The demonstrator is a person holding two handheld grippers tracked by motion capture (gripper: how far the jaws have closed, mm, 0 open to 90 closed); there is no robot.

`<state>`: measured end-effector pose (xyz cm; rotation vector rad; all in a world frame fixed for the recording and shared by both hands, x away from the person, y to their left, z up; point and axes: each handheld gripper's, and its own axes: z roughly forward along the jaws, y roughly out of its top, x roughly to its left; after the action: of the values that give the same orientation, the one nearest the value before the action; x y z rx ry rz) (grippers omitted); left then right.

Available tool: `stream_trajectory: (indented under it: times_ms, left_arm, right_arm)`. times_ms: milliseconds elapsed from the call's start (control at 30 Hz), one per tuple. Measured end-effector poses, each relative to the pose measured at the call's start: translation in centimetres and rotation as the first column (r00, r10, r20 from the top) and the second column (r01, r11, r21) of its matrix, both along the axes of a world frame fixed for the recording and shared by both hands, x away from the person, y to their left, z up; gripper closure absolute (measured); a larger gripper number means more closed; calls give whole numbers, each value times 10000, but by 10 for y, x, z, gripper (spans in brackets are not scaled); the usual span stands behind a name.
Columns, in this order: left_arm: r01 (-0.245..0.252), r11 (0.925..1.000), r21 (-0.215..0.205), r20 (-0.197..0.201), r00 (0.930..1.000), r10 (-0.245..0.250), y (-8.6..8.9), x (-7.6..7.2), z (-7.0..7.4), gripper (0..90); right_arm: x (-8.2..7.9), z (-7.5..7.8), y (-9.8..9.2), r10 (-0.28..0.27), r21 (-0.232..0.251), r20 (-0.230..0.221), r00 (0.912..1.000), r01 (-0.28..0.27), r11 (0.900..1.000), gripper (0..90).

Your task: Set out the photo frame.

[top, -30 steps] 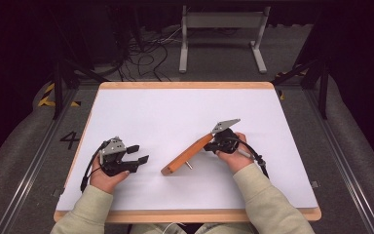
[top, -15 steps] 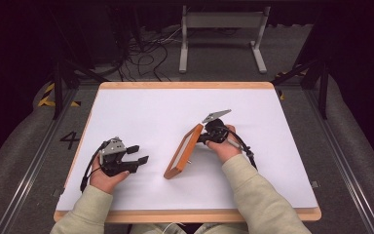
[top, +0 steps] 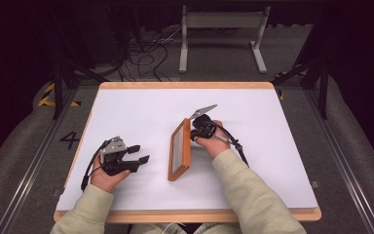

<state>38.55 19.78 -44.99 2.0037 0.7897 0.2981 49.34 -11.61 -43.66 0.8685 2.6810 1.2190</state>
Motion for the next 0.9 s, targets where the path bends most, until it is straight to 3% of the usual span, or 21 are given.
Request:
stream_trajectory:
  times_ms: [167,267,433,633,700,833,900]
  left_arm:
    - [-5,10000,4,4,10000,5,1,-1,0,416]
    - [-50,10000,-20,-16,10000,50,1,0,0,415]
    - [-40,10000,-24,-24,10000,39,0,1,1,414]
    - [1,10000,2,-42,10000,-1,-1,1,1,414]
    - [-7,10000,0,-30,10000,7,-1,1,1,414]
    - [-12,10000,4,-37,10000,12,-1,2,1,414]
    - [7,10000,30,-28,10000,-7,-1,1,1,414]
  right_arm:
    - [-1,1,-1,2,108,44,10000,-2,9999,899]
    - [-5,10,-9,-329,-525,519,9981,357,9980,875]
    - [-9,22,-22,-441,-828,815,9957,509,9953,849]
    - [-13,34,-35,-532,-806,476,9974,570,9951,805]
    - [-17,38,-39,-660,-664,12,9978,660,9956,770]
    - [-24,47,-43,-824,-563,-217,9964,811,9951,669]
    - [-30,57,-45,-753,-565,-213,9969,740,9957,570]
